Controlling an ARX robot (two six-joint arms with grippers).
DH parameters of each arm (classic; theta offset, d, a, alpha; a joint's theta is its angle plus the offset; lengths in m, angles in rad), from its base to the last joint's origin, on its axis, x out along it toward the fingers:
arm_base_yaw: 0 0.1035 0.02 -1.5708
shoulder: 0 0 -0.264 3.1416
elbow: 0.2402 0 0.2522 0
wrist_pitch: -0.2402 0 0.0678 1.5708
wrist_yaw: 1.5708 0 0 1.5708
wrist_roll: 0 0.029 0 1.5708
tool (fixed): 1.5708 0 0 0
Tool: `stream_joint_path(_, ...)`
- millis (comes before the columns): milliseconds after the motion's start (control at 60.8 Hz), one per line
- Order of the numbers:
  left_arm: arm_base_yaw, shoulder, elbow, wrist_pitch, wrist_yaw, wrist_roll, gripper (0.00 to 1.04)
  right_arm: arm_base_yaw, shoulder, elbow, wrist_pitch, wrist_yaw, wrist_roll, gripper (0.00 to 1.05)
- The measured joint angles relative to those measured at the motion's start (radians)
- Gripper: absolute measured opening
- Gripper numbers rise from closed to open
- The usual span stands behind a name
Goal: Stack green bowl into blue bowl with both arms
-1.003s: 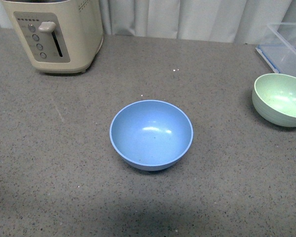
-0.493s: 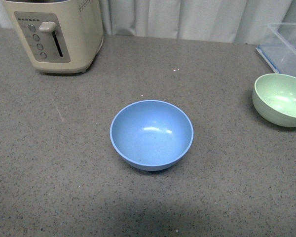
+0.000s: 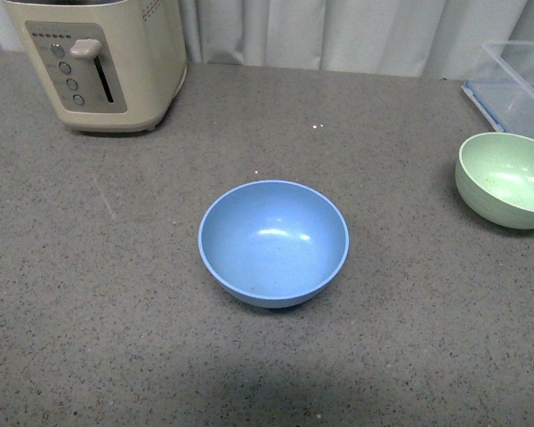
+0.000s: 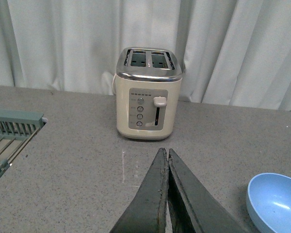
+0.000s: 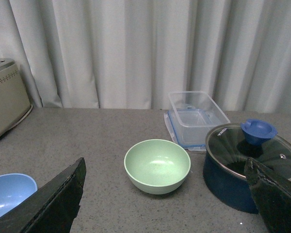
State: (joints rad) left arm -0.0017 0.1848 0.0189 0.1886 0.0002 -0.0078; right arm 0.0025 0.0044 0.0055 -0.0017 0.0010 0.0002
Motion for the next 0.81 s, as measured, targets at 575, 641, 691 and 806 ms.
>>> stream_joint_path(575, 0.000, -0.180, 0.000, -0.187, 0.000, 0.000, 0.28, 0.000, 0.000, 0.000, 0.000, 0.000, 0.000, 0.96)
stream_joint_path(641, 0.000, -0.180, 0.000, -0.187, 0.000, 0.000, 0.44, 0.000, 0.000, 0.000, 0.000, 0.000, 0.000, 0.96)
stream_joint_path(691, 0.000, -0.180, 0.000, -0.187, 0.000, 0.000, 0.51, 0.000, 0.000, 0.000, 0.000, 0.000, 0.000, 0.96)
stream_joint_path(806, 0.000, -0.180, 0.000, -0.187, 0.000, 0.000, 0.74, 0.005, 0.008, 0.003, -0.013, 0.020, -0.001, 0.96)
